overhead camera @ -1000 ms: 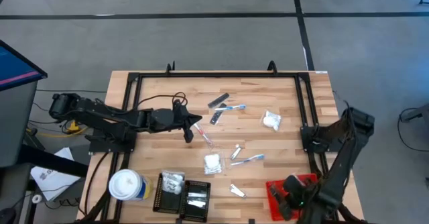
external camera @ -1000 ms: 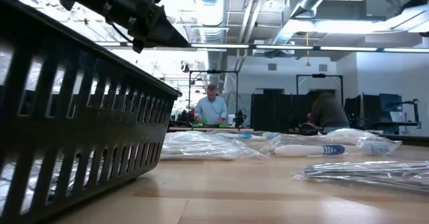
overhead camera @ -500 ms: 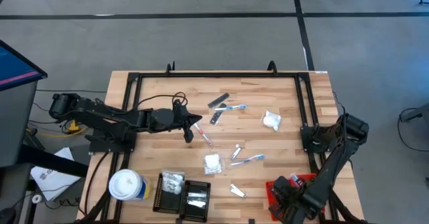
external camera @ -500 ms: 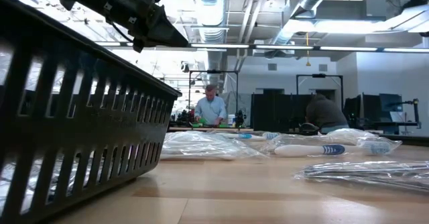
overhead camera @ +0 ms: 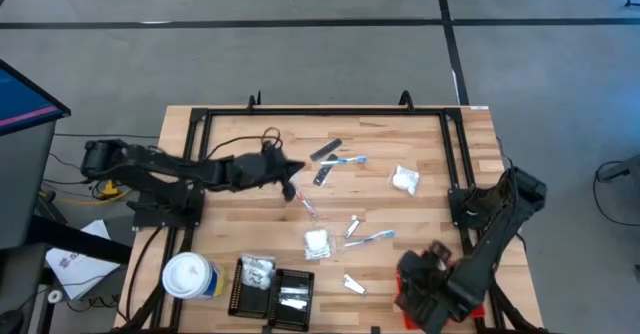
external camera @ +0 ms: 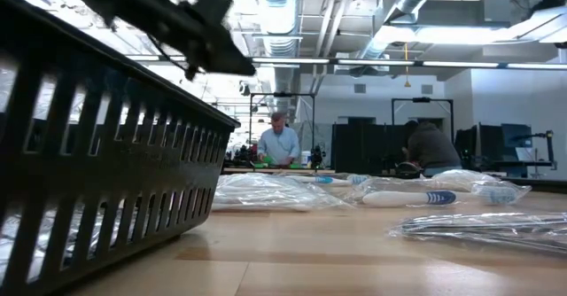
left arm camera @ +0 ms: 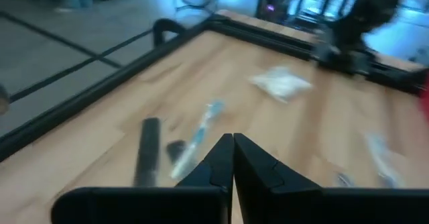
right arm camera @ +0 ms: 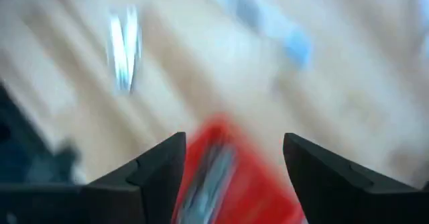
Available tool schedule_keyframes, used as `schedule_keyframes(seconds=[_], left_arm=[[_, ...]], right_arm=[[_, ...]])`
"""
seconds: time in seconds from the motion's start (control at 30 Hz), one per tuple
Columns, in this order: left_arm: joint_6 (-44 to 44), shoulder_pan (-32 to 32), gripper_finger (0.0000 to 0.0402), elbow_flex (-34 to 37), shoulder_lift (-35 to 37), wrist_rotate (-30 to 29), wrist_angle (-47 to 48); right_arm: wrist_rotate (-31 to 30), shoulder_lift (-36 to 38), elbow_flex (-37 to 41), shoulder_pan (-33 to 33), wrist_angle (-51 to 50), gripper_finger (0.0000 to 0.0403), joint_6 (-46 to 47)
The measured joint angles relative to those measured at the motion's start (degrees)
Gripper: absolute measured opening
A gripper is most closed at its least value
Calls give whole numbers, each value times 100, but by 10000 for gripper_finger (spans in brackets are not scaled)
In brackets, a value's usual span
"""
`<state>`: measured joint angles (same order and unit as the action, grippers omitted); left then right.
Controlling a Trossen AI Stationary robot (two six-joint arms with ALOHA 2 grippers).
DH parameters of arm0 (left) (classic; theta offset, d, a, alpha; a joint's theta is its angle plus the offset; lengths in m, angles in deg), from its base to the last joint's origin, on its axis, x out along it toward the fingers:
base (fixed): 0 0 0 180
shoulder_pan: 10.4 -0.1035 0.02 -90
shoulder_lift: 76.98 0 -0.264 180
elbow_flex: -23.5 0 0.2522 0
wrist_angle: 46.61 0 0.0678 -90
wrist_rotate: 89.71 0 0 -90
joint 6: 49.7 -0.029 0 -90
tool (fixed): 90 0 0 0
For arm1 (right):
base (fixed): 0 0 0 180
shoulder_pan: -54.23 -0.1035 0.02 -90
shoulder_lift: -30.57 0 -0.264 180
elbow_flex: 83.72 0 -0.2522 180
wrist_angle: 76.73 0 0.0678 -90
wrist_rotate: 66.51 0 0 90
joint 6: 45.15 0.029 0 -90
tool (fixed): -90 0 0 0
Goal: Pick & Place Travel size toiletries
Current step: Put the black hair comb into the left red bin
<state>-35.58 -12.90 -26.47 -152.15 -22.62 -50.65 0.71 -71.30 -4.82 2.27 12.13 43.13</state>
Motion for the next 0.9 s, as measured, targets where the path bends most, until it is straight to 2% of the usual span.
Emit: schedule_keyframes(seconds=[0.07,0.17,0.33,0.43,0.53,0.7,0.9], left_arm=[[149,-345,2,-203,-492,174,-142],[524,-896,2,-911,-1336,369,86],[779,-1551,2,-2691,-2626,778,1985],[801,-1814,1,-3814,-3313,935,3114],[803,-2014,1,-4659,-3855,1155,3782],[903,-2252,1,-5298,-4259,1433,4112],[1354,-2331,1,-5316,-4774,1672,4350]], right_arm=[[-727,0,-250,178,-347,244,-406],[-1707,3,-537,416,-609,235,-976],[-2874,54,-611,501,-631,216,-1485],[-3247,120,-615,359,-619,203,-1496],[-3678,161,-614,83,-596,187,-1494],[-4053,158,-613,-358,-596,162,-1438],[-4378,136,-613,-599,-581,144,-1434]])
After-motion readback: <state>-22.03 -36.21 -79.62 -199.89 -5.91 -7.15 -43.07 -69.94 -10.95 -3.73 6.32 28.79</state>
